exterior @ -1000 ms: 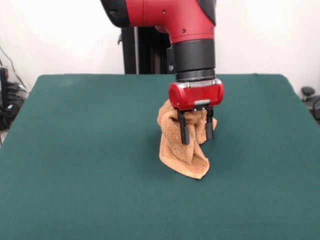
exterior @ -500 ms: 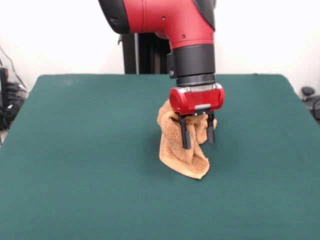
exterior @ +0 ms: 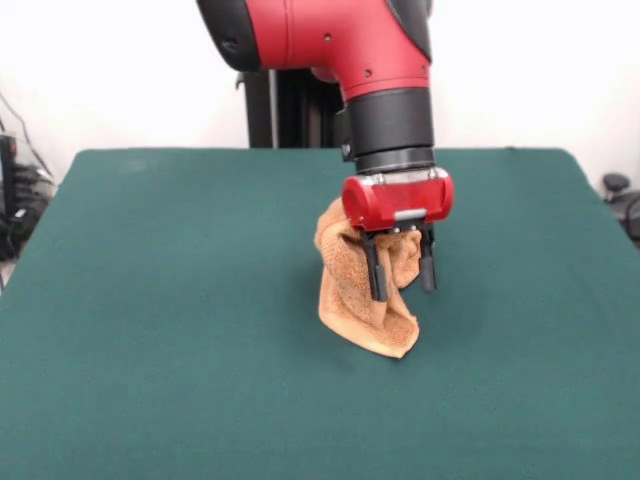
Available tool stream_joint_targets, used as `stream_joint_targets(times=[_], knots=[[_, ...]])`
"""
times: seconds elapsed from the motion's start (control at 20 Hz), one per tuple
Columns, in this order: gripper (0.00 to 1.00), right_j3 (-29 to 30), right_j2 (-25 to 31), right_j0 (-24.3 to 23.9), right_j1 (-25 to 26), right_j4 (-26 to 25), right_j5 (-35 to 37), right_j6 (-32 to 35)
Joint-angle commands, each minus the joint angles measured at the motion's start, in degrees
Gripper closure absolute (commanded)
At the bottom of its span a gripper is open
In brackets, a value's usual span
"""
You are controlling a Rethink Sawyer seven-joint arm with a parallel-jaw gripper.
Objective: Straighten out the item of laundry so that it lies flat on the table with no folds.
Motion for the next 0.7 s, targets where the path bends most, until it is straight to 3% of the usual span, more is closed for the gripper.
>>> stream_joint_targets(times=[0.05,0.7], knots=[[0.0,-4.11,-0.88,2.52,2.69,-2.14,0.12,4.89],[0.0,-6.18,-1.64,2.87,5.3,-2.83,3.4,4.0]])
